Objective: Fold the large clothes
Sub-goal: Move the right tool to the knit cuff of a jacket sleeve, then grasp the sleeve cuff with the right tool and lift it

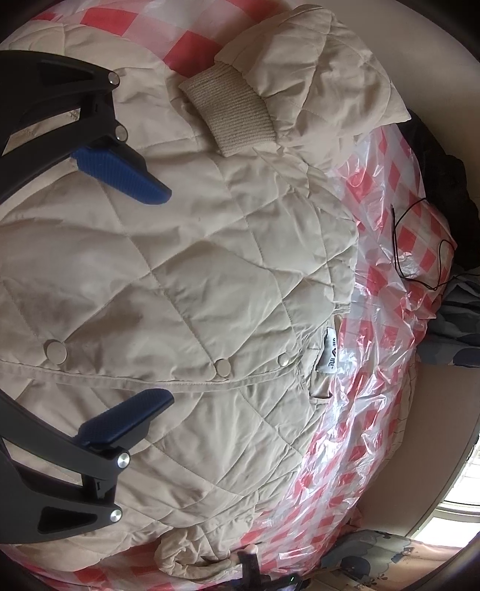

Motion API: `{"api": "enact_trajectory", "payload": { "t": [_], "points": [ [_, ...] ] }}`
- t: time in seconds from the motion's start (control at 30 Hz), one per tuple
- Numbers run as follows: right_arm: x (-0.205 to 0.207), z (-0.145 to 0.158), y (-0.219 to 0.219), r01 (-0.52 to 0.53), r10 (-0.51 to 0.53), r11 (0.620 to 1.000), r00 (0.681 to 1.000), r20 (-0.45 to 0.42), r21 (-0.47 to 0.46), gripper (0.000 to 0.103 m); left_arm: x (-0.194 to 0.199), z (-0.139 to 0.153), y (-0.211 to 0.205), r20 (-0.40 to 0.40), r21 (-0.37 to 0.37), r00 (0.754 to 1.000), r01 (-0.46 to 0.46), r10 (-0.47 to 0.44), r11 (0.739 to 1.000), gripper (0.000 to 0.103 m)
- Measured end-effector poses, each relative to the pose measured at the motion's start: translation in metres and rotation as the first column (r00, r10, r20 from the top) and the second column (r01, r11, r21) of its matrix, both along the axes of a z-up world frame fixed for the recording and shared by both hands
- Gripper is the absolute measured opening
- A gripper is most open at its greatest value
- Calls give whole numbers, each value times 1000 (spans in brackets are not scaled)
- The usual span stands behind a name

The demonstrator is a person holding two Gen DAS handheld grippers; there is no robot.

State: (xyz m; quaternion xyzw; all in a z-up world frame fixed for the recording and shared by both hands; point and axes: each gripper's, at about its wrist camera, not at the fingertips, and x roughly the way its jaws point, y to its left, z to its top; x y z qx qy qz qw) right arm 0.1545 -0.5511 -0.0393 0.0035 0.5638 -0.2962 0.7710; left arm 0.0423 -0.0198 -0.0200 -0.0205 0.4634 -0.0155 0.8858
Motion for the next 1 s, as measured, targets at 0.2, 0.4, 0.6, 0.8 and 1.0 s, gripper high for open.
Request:
{"api": "enact_trajectory", "payload": {
  "t": [0.2, 0.4, 0.6, 0.8, 1.0],
  "points": [
    [-180, 41, -70, 268, -364, 919, 859, 361, 289, 97, -1, 2, 2, 4, -23, 1000, -5, 5, 1000, 96],
    [-309, 32, -84, 253, -521, 813, 720, 459, 525, 97, -2, -1, -2, -6, -11, 1000, 0, 0, 1000, 96],
    [-283, 31, -100, 41, -540, 697, 687, 486, 716, 97, -2, -6, -9, -14, 15, 1000, 11, -11, 1000, 96],
    [-269, 19, -111, -11, -591, 612, 658, 466, 791, 97, 0, -10, -10, -25, 18, 1000, 11, -11, 1000, 96],
    [-255, 11, -122, 32, -573, 653, 674, 466, 756, 13, 1, -11, -11, -25, 21, 1000, 16, -15, 1000, 96]
  ]
}}
